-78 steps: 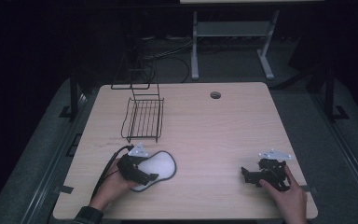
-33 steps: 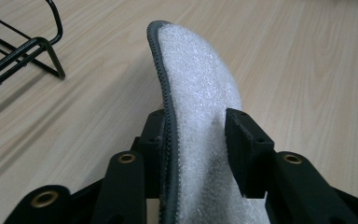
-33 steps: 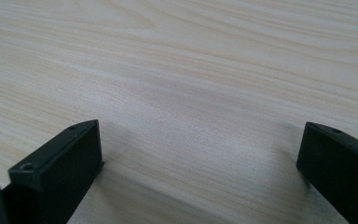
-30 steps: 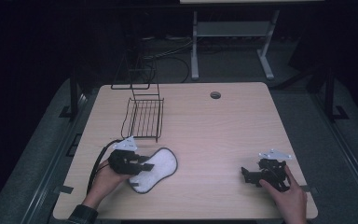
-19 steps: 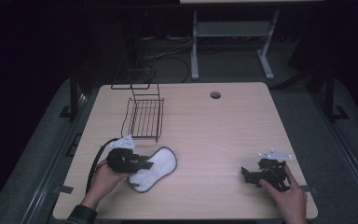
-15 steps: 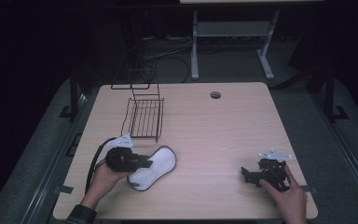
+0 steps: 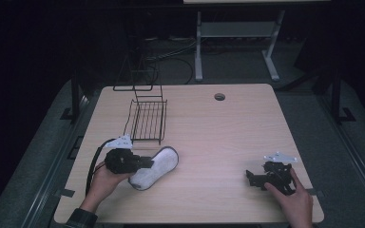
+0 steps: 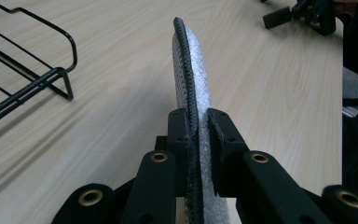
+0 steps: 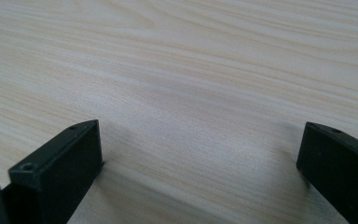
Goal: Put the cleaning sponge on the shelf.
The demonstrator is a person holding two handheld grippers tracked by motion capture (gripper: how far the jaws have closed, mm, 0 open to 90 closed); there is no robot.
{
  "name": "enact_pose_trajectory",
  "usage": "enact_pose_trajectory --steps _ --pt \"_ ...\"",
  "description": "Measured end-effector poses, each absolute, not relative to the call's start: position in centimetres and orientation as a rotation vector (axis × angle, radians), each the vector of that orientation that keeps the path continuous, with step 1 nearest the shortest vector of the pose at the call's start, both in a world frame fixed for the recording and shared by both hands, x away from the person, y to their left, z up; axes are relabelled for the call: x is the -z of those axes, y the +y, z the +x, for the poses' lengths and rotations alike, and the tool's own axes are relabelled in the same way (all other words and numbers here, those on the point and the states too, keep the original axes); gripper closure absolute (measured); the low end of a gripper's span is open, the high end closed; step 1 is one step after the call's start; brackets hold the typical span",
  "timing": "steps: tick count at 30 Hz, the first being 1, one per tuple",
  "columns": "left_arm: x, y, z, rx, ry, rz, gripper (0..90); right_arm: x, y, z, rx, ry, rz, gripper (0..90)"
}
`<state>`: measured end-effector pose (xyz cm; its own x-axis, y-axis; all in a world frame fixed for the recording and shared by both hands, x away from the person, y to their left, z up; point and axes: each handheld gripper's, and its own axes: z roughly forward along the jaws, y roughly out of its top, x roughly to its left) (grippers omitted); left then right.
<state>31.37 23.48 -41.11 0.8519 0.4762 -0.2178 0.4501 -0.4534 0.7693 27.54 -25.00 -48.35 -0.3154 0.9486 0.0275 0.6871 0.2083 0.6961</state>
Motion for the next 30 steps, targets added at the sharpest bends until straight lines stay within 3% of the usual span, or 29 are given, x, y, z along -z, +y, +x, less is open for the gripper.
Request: enact_pose_trajectory --steps 19,30 --pt "39.4 23.9 32.1 -0.056 0.672 2.069 80.0 48.4 -25.0 27.6 -0.868 2.081 1.52 0.0" --pt "38.6 24.8 34.5 -0.074 0.706 2.05 80.0 48.4 -25.0 27.6 -0.868 2.081 1.52 0.0"
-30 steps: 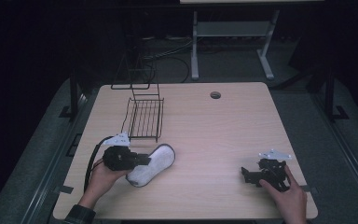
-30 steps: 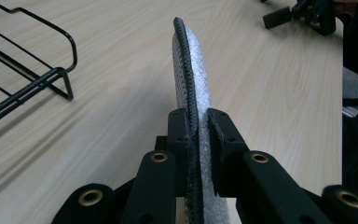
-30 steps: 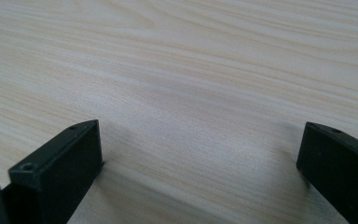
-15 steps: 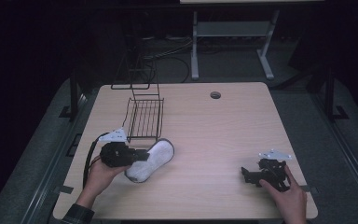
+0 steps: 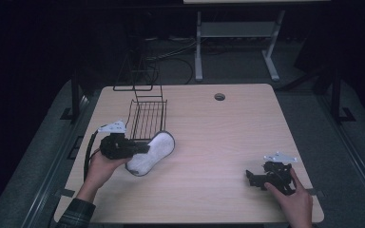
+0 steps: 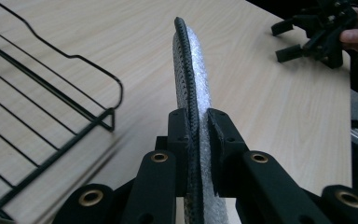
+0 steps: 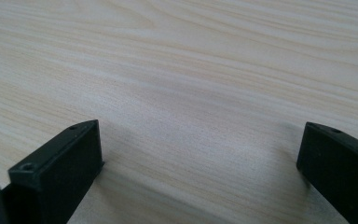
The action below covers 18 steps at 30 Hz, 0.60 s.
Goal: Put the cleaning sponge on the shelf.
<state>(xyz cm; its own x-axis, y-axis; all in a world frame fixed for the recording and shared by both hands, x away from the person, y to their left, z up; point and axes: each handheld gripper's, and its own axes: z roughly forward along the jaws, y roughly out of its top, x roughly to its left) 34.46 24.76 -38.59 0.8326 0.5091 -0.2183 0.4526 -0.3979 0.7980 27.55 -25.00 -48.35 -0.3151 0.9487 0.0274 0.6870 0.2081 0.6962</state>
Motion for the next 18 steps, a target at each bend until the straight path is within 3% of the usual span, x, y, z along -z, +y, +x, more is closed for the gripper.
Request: enact_pose_trajectory --steps 18 --pt "37.7 26.7 38.4 -0.104 0.789 2.004 80.0 48.4 -25.0 27.6 -0.868 2.081 1.52 0.0"
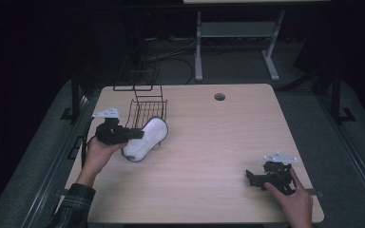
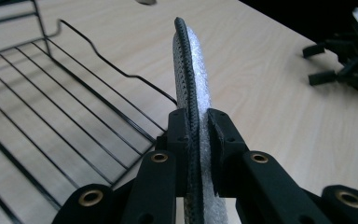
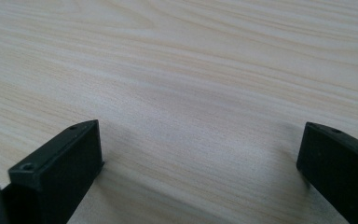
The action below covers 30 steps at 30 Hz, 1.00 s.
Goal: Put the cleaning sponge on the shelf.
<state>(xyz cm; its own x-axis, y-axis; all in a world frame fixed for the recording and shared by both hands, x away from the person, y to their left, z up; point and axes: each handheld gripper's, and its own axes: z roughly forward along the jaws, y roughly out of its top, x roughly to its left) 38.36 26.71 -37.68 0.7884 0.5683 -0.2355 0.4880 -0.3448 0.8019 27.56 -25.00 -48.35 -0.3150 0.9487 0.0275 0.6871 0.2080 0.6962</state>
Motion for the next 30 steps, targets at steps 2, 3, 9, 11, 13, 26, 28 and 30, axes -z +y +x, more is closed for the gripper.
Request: enact_pose_trajectory --steps 2,3,9,11,13,26,28,30 --pt "37.6 26.8 38.6 -0.104 0.797 1.999 80.0 48.4 -25.0 27.6 -0.868 2.081 1.52 0.0" --pt "37.5 26.9 38.8 -0.104 0.803 1.999 80.0 48.4 -25.0 27.6 -0.868 2.081 1.52 0.0" --pt "37.4 27.4 39.9 -0.113 0.826 1.988 79.9 48.4 -25.0 27.6 -0.868 2.081 1.52 0.0" --pt "37.3 27.6 40.4 -0.125 0.827 1.985 79.9 48.4 -25.0 27.6 -0.868 2.081 1.52 0.0" --pt "37.1 27.7 40.8 -0.13 0.835 1.978 80.0 48.4 -25.0 27.6 -0.868 2.081 1.521 0.0" --pt "36.8 28.8 43.6 -0.151 0.86 1.968 79.9 48.4 -25.0 27.6 -0.868 2.081 1.52 0.0" --pt "37.0 29.2 44.3 -0.147 0.873 1.948 79.9 48.4 -25.0 27.6 -0.868 2.081 1.52 0.0" --pt "37.1 29.2 44.5 -0.145 0.88 1.95 80.0 48.4 -25.0 27.6 -0.868 2.081 1.52 0.0"
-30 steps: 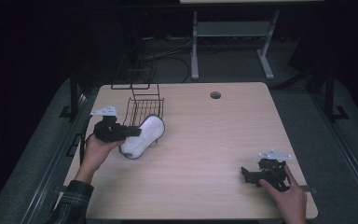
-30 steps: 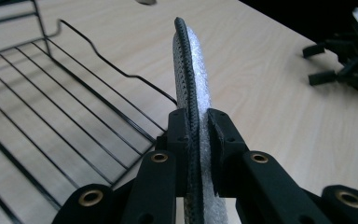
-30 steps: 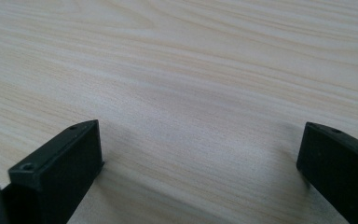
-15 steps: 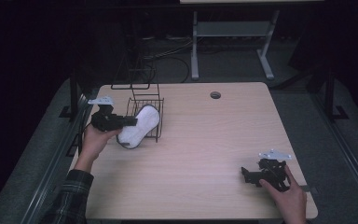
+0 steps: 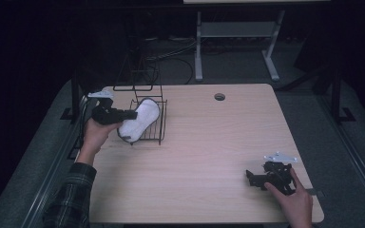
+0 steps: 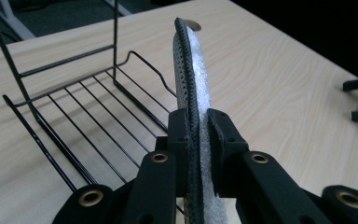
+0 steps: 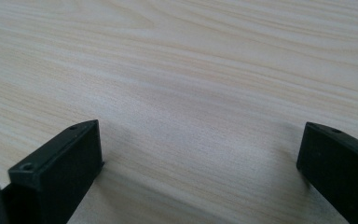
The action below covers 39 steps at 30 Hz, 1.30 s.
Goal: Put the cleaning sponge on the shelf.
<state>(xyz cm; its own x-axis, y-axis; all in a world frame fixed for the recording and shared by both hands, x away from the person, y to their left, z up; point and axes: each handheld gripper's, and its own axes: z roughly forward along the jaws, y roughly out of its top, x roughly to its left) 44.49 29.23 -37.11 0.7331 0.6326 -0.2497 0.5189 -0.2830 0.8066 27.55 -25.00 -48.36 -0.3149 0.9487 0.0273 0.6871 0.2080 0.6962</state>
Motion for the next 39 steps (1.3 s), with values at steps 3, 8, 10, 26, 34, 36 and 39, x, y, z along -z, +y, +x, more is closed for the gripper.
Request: enact_pose_trajectory --steps 3,8,10,26,34,36,39 --pt "37.5 29.5 45.5 -0.121 0.914 1.922 79.9 48.4 -25.0 27.6 -0.868 2.081 1.519 0.0" --pt "37.8 29.8 46.6 -0.115 0.939 1.912 79.9 48.4 -25.0 27.6 -0.867 2.081 1.52 0.0" --pt "37.9 29.8 46.9 -0.115 0.946 1.909 79.9 48.4 -25.0 27.6 -0.868 2.081 1.52 0.0" --pt "39.5 30.1 48.8 -0.108 1.015 1.881 78.8 48.4 -25.0 27.6 -0.868 2.081 1.519 0.0" --pt "39.9 29.9 49.0 -0.17 1.046 1.89 76.3 48.4 -25.0 27.6 -0.868 2.081 1.52 0.0" --pt "40.0 29.8 49.1 -0.178 1.049 1.896 76.0 48.4 -25.0 27.6 -0.868 2.081 1.52 0.0" --pt "40.2 29.8 49.2 -0.185 1.058 1.893 74.8 48.4 -25.0 27.6 -0.868 2.081 1.519 0.0"
